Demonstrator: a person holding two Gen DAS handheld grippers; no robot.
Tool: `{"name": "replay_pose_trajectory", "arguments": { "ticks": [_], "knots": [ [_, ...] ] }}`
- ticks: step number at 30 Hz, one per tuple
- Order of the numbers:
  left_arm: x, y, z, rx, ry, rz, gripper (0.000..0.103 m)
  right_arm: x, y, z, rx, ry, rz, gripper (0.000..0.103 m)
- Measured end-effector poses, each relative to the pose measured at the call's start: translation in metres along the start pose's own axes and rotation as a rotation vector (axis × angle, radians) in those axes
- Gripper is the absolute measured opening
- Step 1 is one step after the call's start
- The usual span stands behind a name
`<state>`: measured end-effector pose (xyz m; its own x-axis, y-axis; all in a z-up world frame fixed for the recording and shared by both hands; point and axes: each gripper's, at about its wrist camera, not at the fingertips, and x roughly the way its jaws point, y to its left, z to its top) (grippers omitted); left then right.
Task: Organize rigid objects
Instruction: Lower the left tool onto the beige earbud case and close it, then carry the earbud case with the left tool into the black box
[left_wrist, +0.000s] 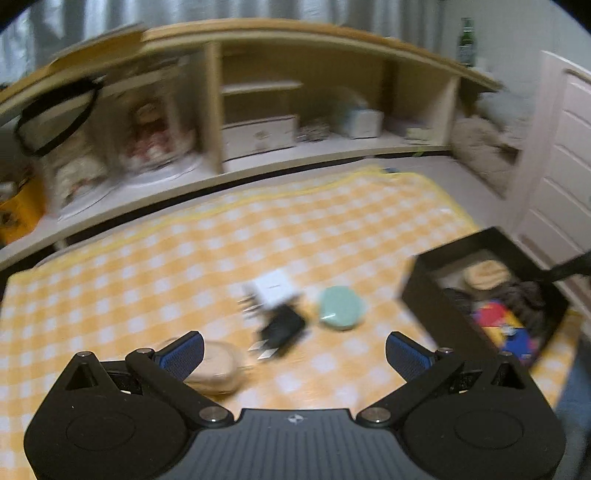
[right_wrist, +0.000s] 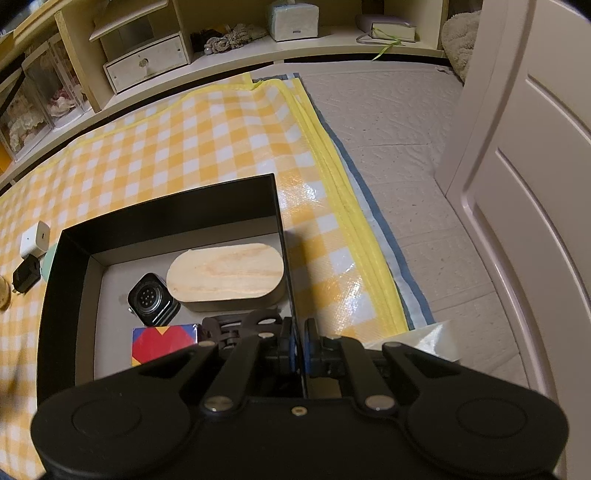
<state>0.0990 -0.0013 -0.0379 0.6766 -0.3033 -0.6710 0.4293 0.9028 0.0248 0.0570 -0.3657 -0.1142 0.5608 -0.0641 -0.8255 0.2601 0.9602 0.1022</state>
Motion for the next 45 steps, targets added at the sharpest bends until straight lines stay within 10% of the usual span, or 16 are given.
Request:
{"name": "replay_pose_trajectory", "arguments": {
  "ticks": [30,45],
  "knots": [
    [0.054,0.05,-0.008,0.038,0.082,0.093,0.077,0.0,0.0,0.0,-0.008,0.002,-0.008,0.006],
    [0.017,-0.09,0.048,0.318,-0.081,-0.248,0.077,0.0,-0.002,-0.001,-0.006,0.001,0.001,0.006]
  ]
}}
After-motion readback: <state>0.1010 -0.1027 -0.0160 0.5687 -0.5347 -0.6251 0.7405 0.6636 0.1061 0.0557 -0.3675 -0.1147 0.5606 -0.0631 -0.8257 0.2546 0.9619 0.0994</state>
